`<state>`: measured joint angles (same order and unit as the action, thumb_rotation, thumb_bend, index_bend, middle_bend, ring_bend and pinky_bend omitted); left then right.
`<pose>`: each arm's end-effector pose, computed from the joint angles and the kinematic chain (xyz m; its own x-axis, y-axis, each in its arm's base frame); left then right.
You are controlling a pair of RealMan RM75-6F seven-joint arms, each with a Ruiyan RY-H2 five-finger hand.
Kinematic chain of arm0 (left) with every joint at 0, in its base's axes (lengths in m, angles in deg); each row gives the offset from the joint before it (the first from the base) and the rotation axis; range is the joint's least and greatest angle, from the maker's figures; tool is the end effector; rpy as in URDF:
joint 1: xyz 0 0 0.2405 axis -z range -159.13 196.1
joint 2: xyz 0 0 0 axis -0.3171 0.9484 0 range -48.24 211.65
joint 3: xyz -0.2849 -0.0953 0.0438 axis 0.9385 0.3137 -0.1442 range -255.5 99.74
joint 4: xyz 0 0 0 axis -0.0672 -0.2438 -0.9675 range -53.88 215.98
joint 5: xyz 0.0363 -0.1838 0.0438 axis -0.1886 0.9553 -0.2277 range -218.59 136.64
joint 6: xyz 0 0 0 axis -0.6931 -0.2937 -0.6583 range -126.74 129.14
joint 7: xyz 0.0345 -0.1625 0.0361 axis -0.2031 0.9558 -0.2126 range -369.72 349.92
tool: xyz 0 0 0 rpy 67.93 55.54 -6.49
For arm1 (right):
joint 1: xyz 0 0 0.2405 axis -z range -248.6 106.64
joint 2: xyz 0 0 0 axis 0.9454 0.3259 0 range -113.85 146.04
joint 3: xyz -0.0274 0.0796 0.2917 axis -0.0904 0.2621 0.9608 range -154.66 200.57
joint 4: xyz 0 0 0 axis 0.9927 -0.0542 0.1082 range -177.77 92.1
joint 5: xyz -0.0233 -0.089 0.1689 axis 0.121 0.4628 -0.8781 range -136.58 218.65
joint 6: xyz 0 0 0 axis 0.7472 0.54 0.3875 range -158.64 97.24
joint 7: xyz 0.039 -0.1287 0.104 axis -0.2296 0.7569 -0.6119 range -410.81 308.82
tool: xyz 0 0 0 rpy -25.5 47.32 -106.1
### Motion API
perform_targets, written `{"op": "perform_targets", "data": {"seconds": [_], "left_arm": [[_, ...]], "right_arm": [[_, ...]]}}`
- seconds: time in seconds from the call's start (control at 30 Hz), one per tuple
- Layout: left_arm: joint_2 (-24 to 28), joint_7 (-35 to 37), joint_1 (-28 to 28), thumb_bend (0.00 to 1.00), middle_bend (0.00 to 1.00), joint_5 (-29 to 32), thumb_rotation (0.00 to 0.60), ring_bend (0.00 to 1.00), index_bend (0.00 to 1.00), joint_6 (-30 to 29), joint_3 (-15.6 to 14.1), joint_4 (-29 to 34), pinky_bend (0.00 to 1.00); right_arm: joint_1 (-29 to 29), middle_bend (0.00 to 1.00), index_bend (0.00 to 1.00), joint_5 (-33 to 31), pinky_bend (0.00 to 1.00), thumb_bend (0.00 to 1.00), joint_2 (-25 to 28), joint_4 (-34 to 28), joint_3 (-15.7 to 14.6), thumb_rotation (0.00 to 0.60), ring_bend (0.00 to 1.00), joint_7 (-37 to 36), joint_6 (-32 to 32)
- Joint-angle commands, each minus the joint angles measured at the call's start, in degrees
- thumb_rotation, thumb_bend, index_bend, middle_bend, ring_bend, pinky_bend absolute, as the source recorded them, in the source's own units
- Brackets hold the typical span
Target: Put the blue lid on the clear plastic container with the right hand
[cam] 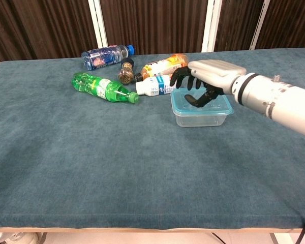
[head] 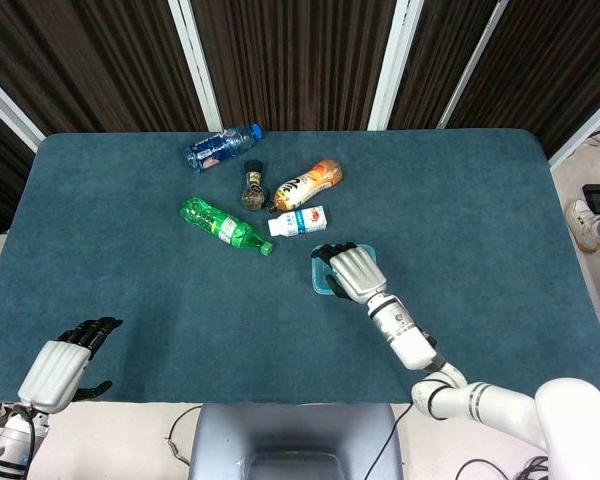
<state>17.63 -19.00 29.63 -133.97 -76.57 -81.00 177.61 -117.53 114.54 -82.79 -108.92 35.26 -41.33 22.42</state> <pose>-0.3083 0.2170 0.1471 0.5140 0.1570 0.8433 0.8459 -0.2557 -0.4680 -0.1562 -0.4287 -0.0475 0.4480 -0.1764 0.8765 -0.8275 -0.4529 0.3318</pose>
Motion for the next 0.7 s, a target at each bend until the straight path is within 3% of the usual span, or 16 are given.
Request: {"op": "perform_targets", "data": {"seconds": [0.03, 0.7], "left_arm": [[0.1, 0.2, 0.0, 0.33, 0.18, -0.2, 0.6, 0.21, 0.18, -0.1, -0.1, 0.0, 0.42], [0.3, 0.6, -0.2, 0.33, 0.19, -1.1, 0.6, 0.21, 0.18, -0.8, -0.3, 0.0, 0.42]], "right_arm": [[-0.7, 0.4, 0.4, -0.1, 0.46, 0.65, -1.6, 1.5, 0.0, 0.6, 0.39, 1.2, 0.1], [-0.4, 0.4, 0.39, 0.5, 0.46, 0.65, -5.0, 7.5, -1.6, 0.6, 0.39, 0.9, -0.5]]}}
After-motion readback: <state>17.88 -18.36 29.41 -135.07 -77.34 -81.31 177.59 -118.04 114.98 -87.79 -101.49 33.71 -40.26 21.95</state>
